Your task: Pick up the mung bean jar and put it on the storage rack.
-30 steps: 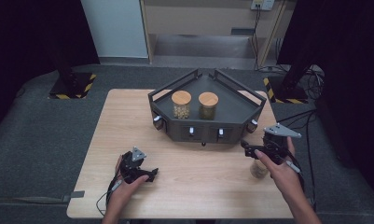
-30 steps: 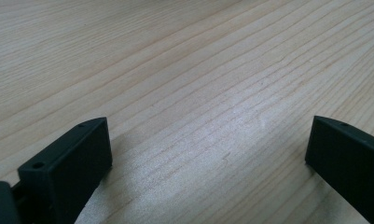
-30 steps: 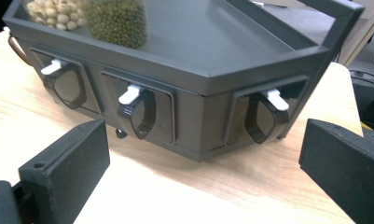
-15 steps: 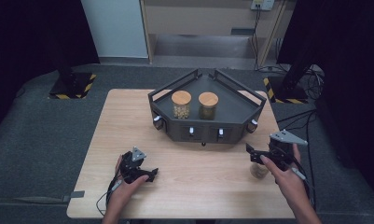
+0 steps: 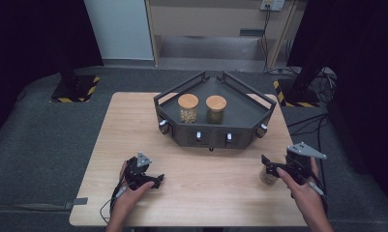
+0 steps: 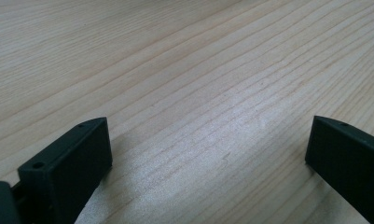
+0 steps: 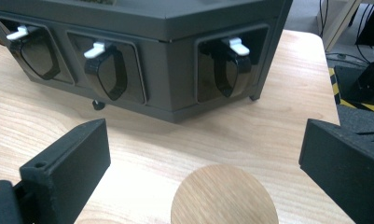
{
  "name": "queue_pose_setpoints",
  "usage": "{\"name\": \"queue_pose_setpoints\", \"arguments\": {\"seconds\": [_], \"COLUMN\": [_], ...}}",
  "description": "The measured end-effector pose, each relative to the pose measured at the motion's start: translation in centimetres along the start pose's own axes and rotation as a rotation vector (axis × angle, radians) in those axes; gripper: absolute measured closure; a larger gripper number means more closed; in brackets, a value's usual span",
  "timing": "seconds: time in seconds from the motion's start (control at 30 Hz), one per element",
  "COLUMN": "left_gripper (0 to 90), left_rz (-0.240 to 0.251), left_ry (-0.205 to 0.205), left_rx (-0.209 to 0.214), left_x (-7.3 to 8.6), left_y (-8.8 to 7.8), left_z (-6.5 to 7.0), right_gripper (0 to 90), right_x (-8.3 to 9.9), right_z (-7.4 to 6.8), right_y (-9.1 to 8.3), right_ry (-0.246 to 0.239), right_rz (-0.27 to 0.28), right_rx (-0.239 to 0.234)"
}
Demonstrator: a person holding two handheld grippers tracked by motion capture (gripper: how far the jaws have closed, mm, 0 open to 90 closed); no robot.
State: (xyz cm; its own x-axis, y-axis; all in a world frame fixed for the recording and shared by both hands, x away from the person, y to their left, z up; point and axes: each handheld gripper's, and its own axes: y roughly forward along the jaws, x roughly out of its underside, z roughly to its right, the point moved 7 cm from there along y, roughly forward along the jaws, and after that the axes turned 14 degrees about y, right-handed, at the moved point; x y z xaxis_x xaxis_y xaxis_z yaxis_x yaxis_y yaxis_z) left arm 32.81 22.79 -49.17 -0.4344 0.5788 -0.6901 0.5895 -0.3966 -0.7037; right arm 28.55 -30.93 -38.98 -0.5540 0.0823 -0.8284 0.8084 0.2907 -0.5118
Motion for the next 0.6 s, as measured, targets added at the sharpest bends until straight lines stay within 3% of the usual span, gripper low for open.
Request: {"name": "queue_pose_setpoints", "arguments": {"seconds": [0.6], "left_gripper": [0.0], "left_rz": [0.0], "left_ry": [0.0], "left_rx": [0.0], "left_x": [0.0], "left_y": [0.0], "left_z": [0.0], "right_gripper": [2.2], "right_x": [1.8], "right_z": [0.5], "right_y": [-0.1], "right_ry": [-0.003], "right_rz": [-0.013], "right_rx": [0.029]}}
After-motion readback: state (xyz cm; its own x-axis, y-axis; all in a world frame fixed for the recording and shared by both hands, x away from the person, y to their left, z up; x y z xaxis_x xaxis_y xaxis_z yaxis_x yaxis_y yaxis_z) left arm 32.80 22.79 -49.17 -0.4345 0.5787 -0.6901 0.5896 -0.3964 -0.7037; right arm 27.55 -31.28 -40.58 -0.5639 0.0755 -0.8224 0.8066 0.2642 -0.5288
